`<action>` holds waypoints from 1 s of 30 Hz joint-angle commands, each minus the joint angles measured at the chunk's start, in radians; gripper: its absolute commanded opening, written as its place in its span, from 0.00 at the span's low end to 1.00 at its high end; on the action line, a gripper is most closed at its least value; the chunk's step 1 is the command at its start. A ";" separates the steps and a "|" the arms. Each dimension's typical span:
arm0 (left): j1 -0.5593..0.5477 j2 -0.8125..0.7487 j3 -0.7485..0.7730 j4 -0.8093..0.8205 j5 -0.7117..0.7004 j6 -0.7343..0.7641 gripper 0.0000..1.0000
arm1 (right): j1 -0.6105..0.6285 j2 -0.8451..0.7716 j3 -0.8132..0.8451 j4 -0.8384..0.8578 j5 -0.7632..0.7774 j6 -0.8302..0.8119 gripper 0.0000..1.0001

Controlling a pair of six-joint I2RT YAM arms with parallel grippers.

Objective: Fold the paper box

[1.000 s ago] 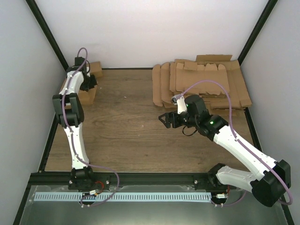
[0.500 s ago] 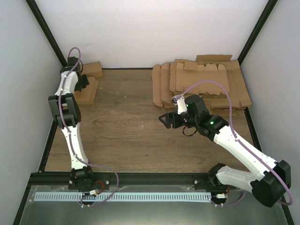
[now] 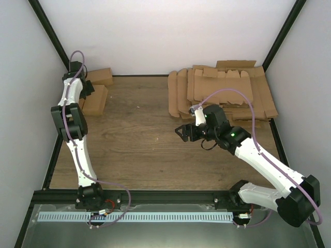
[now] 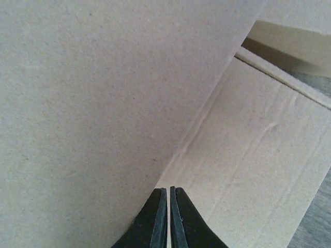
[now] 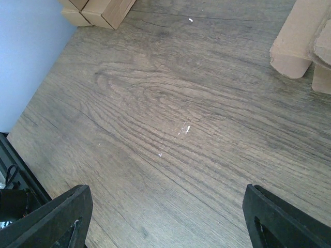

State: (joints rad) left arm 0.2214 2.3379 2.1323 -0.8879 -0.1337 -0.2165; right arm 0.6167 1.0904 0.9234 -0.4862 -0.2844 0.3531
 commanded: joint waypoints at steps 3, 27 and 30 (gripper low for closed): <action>0.007 -0.018 0.046 0.027 -0.005 -0.023 0.08 | -0.005 0.018 0.070 -0.007 -0.003 0.001 0.82; -0.112 -1.171 -1.193 0.736 0.256 -0.141 1.00 | -0.005 -0.380 -0.344 0.487 0.573 -0.099 1.00; -0.162 -1.316 -1.420 0.921 0.190 -0.104 1.00 | -0.005 -0.406 -0.458 0.616 0.599 -0.248 1.00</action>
State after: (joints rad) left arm 0.1070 1.1347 0.9314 -0.2417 0.1104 -0.3508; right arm 0.6163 0.7055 0.5648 -0.0677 0.1905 0.2581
